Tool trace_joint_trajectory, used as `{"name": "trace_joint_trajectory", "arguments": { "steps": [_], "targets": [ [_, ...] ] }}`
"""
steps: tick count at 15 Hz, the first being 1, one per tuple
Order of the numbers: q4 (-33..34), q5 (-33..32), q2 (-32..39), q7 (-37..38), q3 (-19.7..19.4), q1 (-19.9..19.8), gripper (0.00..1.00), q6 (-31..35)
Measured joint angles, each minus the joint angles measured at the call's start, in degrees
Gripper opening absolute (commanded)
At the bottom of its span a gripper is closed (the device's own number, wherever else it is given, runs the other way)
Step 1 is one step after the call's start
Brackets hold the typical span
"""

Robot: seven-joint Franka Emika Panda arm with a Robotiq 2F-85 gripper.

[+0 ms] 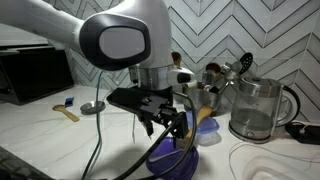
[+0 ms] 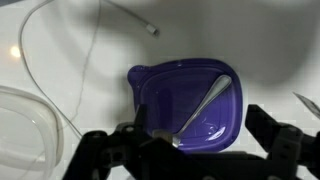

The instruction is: Put the wooden spatula on the counter

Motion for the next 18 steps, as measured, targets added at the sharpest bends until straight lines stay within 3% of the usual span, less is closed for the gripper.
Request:
{"name": "trace_joint_trajectory", "arguments": {
  "steps": [12, 18],
  "targets": [
    [7.74, 3.88, 10.95, -2.51, 0.72, -3.09, 1.00, 8.11],
    [9.34, 4.47, 13.60, -2.51, 2.46, -3.33, 0.89, 8.74]
  ]
}}
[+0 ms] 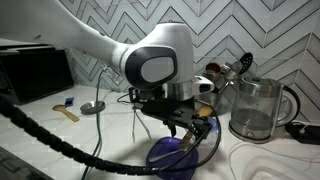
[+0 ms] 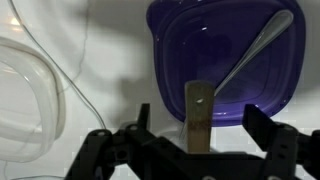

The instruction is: Put the wooden spatula on the counter

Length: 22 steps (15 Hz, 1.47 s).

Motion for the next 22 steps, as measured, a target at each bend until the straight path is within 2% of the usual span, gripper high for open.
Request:
{"name": "trace_joint_trajectory", "arguments": {
  "steps": [2, 3, 4, 5, 6, 8, 12, 13, 14, 22],
  "targets": [
    [0.50, 0.00, 0.58, 0.00, 0.47, -0.15, 0.80, 0.00],
    [0.69, 0.00, 0.81, 0.00, 0.68, -0.22, 0.69, 0.00],
    [0.81, 0.00, 1.01, 0.00, 0.83, -0.24, 0.72, 0.01],
    [0.85, 0.00, 1.18, 0.00, 0.95, -0.24, 0.66, 0.09],
    [0.86, 0.00, 1.34, 0.00, 1.08, -0.26, 0.53, 0.20],
    [0.86, 0.04, 1.59, 0.00, 1.30, -0.31, 0.42, 0.44],
    [0.86, 0.18, 1.89, 0.00, 1.59, -0.50, 0.09, 0.90],
    [0.86, 0.18, 1.93, 0.00, 1.62, -0.56, 0.04, 1.04],
    [0.86, 0.19, 1.93, 0.01, 1.64, -0.64, 0.07, 1.16],
    [0.71, 0.19, 0.52, 0.01, 1.99, -0.82, 0.07, 2.31]
  ]
}}
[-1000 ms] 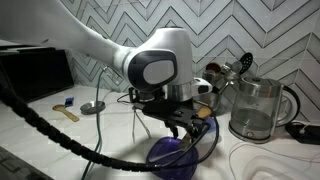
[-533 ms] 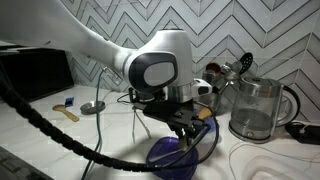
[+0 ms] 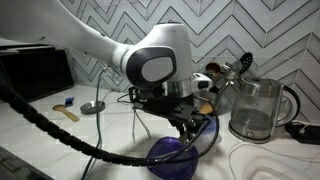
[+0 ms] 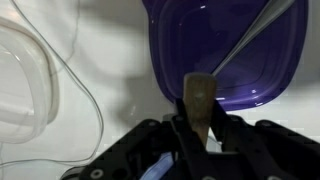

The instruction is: Put the wooden spatula on the counter

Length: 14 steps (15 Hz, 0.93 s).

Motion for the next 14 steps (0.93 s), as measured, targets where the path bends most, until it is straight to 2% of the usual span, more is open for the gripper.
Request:
{"name": "trace_joint_trajectory", "arguments": {
  "steps": [7, 14],
  "targets": [
    [-3.92, -0.32, -7.84, -2.48, 2.07, 1.26, 0.07, -0.02],
    [-13.08, 0.51, -18.49, -15.65, 4.34, 6.58, 0.07, -3.36]
  ]
}}
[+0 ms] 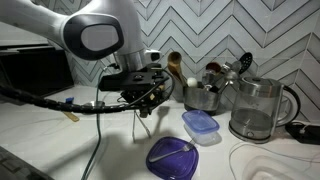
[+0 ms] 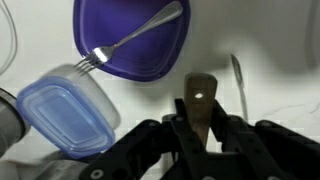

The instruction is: Put the wooden spatula on the counter

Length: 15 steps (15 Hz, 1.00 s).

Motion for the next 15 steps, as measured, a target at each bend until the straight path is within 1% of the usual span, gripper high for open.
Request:
{"name": "trace_joint_trajectory", "arguments": {
  "steps": [5, 6, 8, 11, 12, 15],
  "targets": [
    [-4.77, 3.26, -4.61, -11.52, 0.06, 4.07, 0.07, -5.92],
    [-5.38, 4.05, -5.34, -13.90, 0.04, 4.69, 0.28, -7.58],
    [-5.94, 4.95, -6.31, -16.27, 0.00, 5.38, 0.28, -9.83],
    [-6.47, 5.16, -6.82, -17.00, -0.10, 5.57, 0.28, -10.14],
    [-6.52, 5.16, -6.85, -17.10, -0.15, 5.57, 0.07, -10.14],
    [-6.47, 5.22, -6.75, -17.28, -0.17, 5.68, 0.07, -10.15]
  ]
}}
